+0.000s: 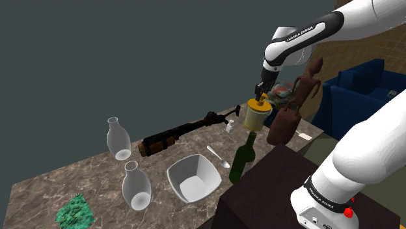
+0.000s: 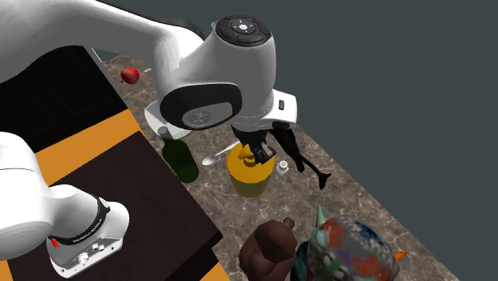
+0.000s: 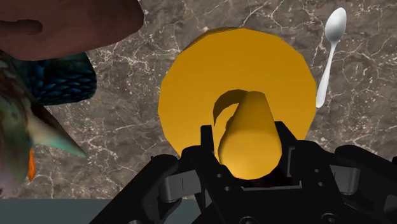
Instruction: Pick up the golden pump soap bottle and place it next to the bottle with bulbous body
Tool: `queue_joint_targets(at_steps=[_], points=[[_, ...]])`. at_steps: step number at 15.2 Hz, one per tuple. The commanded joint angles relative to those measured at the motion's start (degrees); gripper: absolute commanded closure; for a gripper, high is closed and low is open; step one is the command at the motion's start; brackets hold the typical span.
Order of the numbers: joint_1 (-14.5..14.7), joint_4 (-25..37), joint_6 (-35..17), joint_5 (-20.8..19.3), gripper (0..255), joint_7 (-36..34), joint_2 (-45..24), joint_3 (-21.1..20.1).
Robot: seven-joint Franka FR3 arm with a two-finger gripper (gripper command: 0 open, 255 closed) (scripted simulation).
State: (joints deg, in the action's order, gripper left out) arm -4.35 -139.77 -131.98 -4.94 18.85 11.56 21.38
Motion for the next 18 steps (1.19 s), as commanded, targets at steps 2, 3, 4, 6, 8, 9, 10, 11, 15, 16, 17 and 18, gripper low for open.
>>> queue_joint_targets(at_steps=[2, 3, 4, 6, 8, 9, 10, 11, 15, 16, 17, 18], points=[[-0.09, 1.23, 2.54, -0.4, 255, -0.33, 1.38, -0.26], [-0.11, 1.65, 3.37, -0.51, 255, -0.44, 1.8, -0.36], [-0.13, 2.09, 4.21, -0.61, 255, -0.53, 2.22, -0.45], [-0.17, 3.0, 5.87, -0.79, 255, -0.71, 3.0, -0.63], [-0.19, 3.95, 7.52, -0.93, 255, -0.86, 3.71, -0.82], [-0.2, 4.45, 8.35, -0.99, 255, -0.93, 4.05, -0.91], [-0.21, 4.96, 9.16, -1.04, 255, -0.99, 4.37, -1.0], [-0.21, 5.48, 9.98, -1.09, 255, -1.05, 4.68, -1.09], [-0.21, 7.66, 13.22, -1.22, 255, -1.24, 5.76, -1.43], [-0.2, 8.24, 14.02, -1.24, 255, -1.28, 5.99, -1.51], [-0.19, 8.83, 14.82, -1.25, 255, -1.31, 6.21, -1.59], [-0.18, 9.42, 15.62, -1.26, 255, -1.34, 6.41, -1.67]])
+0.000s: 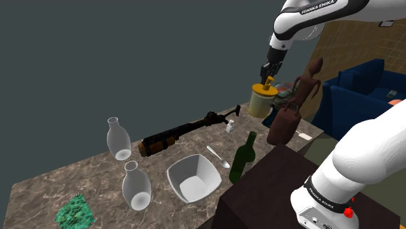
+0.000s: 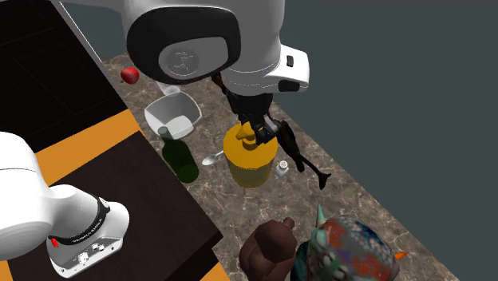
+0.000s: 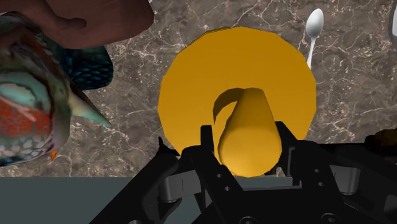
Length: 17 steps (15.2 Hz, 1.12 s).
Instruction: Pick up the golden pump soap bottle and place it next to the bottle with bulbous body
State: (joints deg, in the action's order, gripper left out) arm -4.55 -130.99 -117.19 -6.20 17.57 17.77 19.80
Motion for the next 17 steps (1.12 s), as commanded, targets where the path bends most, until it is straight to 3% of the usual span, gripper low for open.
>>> queue_joint_targets(at_steps=[1, 10, 17], points=[[0.03, 1.25, 1.61, -0.01, 255, -0.09, 0.39, -0.18], [0.17, 6.83, 8.24, 0.07, 255, -0.21, 1.46, -0.78], [3.88, 5.83, 8.12, 1.71, 255, -10.08, 1.82, -7.67]])
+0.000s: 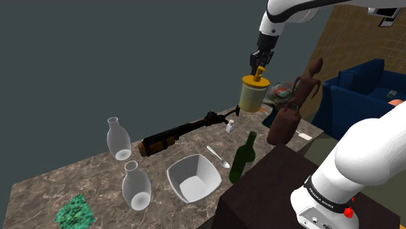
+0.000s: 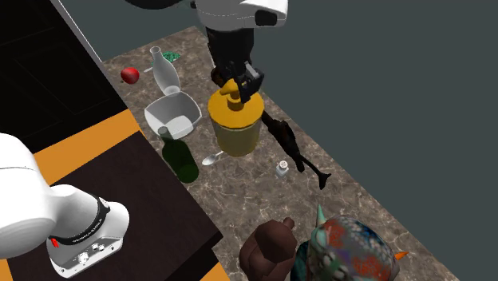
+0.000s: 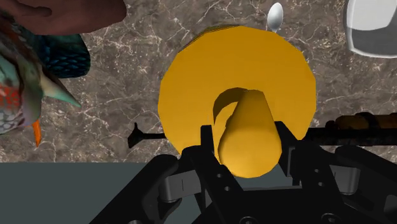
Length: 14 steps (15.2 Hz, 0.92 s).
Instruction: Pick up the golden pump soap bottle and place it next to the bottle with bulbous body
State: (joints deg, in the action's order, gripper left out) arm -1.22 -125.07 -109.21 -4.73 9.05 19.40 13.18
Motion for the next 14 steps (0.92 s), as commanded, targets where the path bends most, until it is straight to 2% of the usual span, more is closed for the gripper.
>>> queue_joint_targets(at_steps=[1, 8, 14], points=[[1.11, 0.03, 0.13, 0.52, 255, -2.93, 0.0, -1.99], [5.02, 2.61, 0.04, 2.42, 255, -12.27, -3.02, -8.36], [8.25, 7.34, 0.26, 3.46, 255, -20.02, -7.73, -13.35]])
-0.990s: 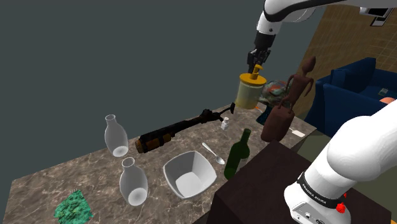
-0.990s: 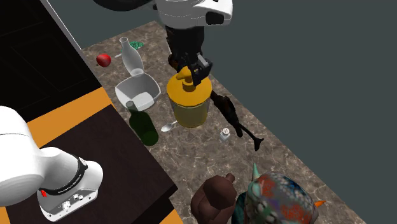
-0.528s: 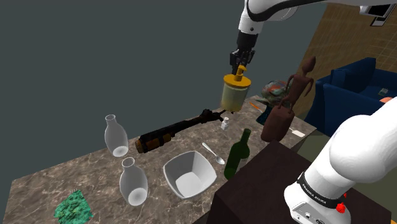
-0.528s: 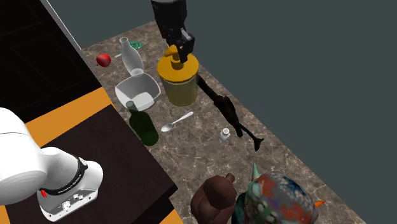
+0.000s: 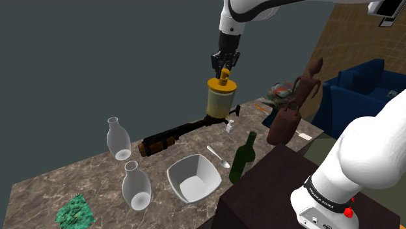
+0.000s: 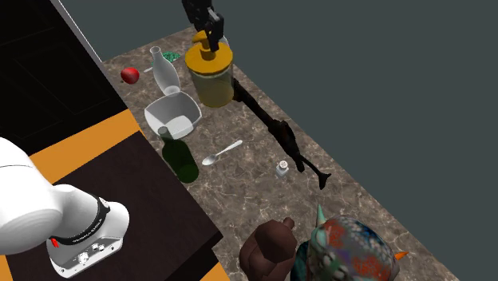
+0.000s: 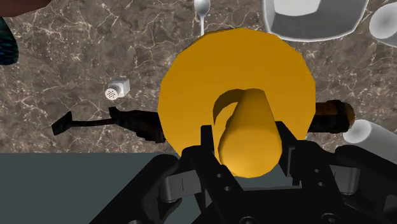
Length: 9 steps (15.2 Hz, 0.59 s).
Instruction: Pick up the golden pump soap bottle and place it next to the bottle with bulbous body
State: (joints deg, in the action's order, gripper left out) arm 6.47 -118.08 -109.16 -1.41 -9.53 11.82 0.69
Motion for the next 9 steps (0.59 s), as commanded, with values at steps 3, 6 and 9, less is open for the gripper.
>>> queue_joint_targets(at_steps=[3, 6, 9], points=[[2.16, 3.61, 0.52, 0.29, 255, -5.25, -3.17, -3.14], [3.74, 7.49, 1.05, 0.15, 255, -9.02, -6.63, -5.28], [5.39, 12.03, 1.82, -0.3, 255, -12.74, -10.5, -7.23]])
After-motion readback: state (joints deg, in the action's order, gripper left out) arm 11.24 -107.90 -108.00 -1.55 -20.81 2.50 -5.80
